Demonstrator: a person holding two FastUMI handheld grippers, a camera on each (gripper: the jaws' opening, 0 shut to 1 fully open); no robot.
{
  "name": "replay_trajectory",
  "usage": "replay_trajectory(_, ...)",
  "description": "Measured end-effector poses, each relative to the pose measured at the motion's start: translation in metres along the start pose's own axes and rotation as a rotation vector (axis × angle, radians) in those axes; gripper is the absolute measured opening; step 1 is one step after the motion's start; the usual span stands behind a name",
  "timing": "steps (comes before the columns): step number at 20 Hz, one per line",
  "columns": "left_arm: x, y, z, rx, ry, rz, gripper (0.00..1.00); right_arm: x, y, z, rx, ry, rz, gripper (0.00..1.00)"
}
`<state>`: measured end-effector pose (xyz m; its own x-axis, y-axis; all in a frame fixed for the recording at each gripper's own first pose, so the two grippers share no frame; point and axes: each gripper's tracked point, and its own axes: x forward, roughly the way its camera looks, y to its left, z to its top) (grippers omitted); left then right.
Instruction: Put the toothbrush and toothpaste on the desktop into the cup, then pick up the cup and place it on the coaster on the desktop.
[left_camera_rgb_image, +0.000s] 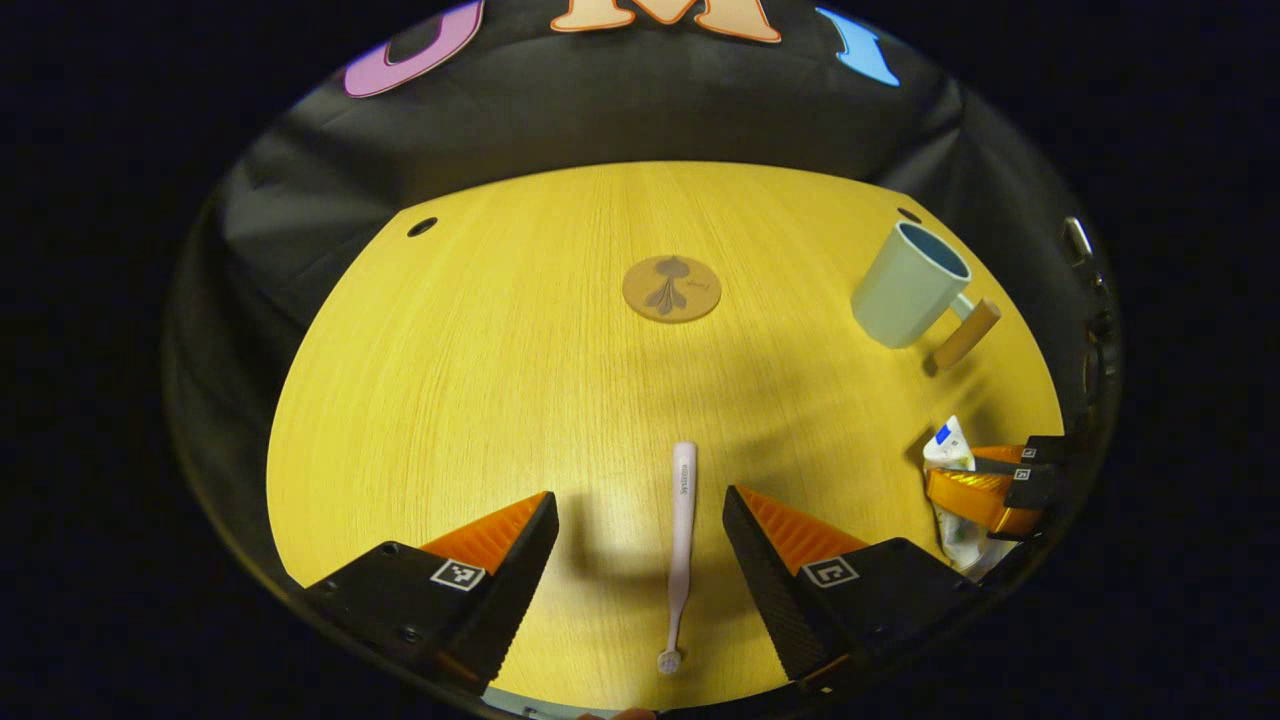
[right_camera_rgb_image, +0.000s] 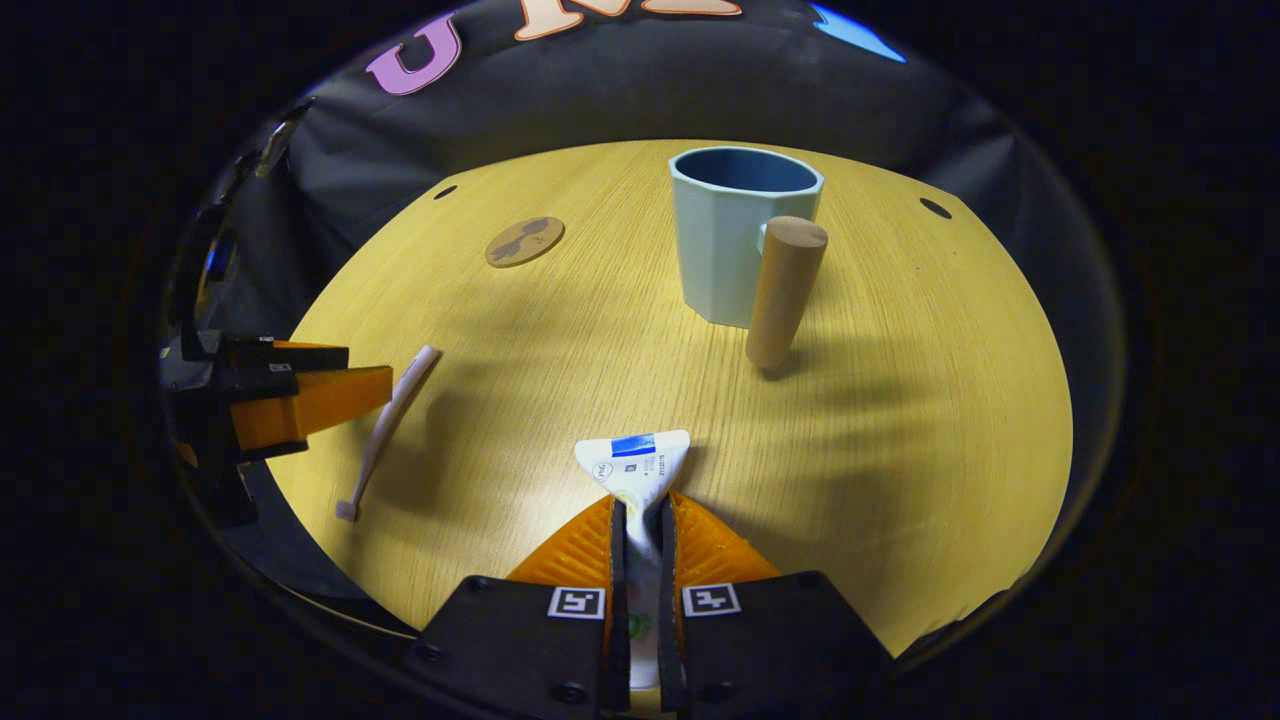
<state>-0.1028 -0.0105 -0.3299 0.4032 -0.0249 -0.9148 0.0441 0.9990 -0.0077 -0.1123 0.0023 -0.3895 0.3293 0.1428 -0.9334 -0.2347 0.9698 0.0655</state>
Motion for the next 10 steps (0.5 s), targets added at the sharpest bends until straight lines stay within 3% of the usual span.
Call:
replay_trajectory(3,0.009,0.0,-0.007,0.024,0.061,0.012,0.98,0.0,0.0,0.001,0.008,-0.002,0.01,0.14)
replay_trajectory(5,0.013,-0.002,-0.011,0.038,0.094,0.015,0.98,0.0,0.0,0.0,0.013,-0.001,0.018,0.11)
replay_trajectory(8,0.017,-0.012,-0.011,0.044,0.12,-0.016,0.95,0.0,0.0,0.0,0.015,0.002,0.025,0.14)
replay_trajectory(10,0.018,-0.017,-0.012,0.045,0.145,-0.04,0.82,0.0,0.0,0.0,0.01,0.004,0.026,0.14)
